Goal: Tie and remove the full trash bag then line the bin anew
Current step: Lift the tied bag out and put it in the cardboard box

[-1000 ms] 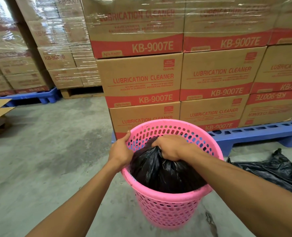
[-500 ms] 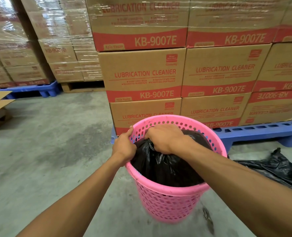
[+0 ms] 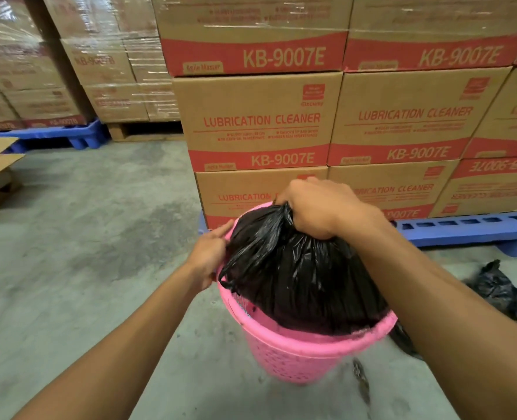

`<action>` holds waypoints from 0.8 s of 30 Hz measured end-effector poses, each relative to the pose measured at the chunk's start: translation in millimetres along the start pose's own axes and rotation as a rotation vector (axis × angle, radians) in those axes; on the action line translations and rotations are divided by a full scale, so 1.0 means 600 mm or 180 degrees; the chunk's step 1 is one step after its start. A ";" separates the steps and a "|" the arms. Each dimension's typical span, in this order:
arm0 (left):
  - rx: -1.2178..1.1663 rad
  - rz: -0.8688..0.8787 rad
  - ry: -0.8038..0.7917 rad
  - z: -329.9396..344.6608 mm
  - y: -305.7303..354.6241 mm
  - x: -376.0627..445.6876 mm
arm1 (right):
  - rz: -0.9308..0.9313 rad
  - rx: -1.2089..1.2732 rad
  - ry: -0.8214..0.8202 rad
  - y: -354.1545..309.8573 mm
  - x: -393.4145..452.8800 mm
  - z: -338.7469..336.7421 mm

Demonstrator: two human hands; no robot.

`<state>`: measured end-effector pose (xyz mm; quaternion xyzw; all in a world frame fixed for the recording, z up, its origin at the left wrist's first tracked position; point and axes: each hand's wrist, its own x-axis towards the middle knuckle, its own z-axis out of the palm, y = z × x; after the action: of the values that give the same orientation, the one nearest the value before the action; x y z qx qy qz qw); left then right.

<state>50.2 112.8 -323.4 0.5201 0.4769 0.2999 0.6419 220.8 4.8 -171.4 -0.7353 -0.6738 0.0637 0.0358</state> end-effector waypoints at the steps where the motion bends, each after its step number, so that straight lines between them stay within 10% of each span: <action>1: 0.0016 -0.0066 0.0017 -0.001 -0.001 0.002 | 0.0019 0.0000 -0.0116 -0.001 0.005 -0.005; 15: 0.0688 -0.1357 0.0612 -0.013 0.153 -0.075 | -0.0018 -0.0208 -0.0944 -0.044 0.024 -0.208; 24: 0.1426 -0.1143 0.0918 -0.140 0.439 -0.267 | 0.0030 0.0070 -0.1446 -0.124 0.006 -0.427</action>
<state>-56.8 77.2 -24.3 0.5082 0.7013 0.1400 0.4799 184.0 23.5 92.1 -0.7048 -0.6603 0.2352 -0.1092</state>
